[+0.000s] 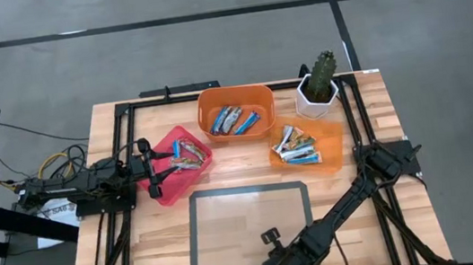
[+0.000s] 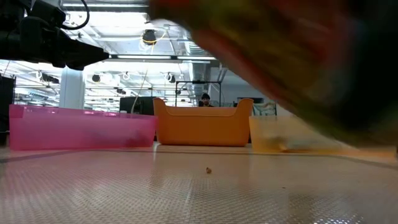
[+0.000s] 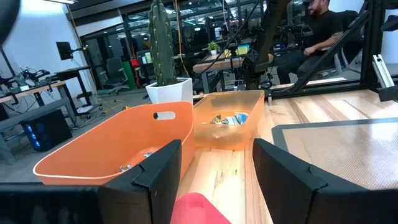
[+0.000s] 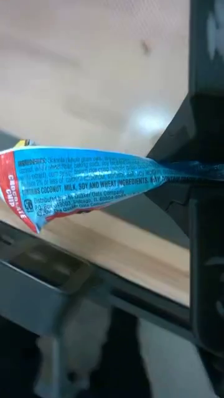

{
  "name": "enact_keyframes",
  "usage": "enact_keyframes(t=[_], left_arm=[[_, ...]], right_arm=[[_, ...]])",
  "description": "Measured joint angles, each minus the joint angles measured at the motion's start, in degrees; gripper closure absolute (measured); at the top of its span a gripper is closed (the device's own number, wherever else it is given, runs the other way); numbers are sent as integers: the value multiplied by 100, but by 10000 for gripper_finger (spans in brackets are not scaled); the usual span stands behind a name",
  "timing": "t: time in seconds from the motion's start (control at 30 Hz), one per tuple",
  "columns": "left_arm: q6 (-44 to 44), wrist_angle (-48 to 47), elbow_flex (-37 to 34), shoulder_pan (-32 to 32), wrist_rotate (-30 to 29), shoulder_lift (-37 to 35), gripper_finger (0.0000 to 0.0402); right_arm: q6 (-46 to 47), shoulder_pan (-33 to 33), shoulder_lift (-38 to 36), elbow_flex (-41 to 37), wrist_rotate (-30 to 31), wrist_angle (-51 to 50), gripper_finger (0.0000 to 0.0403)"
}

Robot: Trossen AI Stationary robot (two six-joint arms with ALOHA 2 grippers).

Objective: Pick and place Granola Bars by type
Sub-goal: Put the red granola bar into the red bin

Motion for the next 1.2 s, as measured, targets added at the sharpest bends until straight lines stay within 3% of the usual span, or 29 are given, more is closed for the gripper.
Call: enact_keyframes(t=[0.6, 0.97, 1.2], left_arm=[[0, 0, 0, -1, 2, 0, 209], [0, 0, 0, 1, 0, 0, 209], [1, 0, 0, 0, 1, 0, 209]], right_arm=[[-1350, -770, -349, 330, 628, 1593, 386], [-2133, -1776, -417, 315, 675, 2767, 380], [-2166, -2534, -417, 315, 658, 3523, 383]])
